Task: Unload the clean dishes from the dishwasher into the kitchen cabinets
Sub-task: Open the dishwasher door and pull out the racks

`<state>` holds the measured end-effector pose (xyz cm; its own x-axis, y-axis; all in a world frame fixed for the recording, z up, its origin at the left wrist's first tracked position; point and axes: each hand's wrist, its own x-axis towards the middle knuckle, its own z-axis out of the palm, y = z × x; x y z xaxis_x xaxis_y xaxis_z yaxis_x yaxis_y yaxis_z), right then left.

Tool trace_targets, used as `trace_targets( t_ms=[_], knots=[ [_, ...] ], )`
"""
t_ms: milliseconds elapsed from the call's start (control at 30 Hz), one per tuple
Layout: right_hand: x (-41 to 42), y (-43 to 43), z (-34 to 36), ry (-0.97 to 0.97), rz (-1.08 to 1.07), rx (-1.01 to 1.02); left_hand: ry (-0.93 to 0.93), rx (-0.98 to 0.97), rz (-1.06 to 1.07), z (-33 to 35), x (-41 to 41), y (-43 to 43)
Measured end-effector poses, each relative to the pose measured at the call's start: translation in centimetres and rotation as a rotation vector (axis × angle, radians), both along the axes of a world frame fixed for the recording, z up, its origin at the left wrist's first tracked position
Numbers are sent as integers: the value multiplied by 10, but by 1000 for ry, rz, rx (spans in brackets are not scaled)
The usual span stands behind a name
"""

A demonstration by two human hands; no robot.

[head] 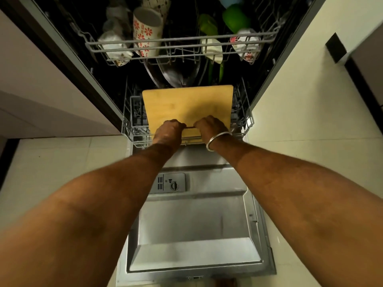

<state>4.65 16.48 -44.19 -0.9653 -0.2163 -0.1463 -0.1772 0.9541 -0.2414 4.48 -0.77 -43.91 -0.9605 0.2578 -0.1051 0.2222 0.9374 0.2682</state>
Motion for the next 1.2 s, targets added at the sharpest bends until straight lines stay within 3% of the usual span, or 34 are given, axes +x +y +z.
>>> trace_targets(
  t_ms=[533, 1200],
  knots=[
    [149, -16, 12, -207, -2, 3, -184, -40, -22, -5, 135, -23],
    [260, -22, 23, -261, 161, 53, -231, -36, -48, -17, 261, -35]
  ],
)
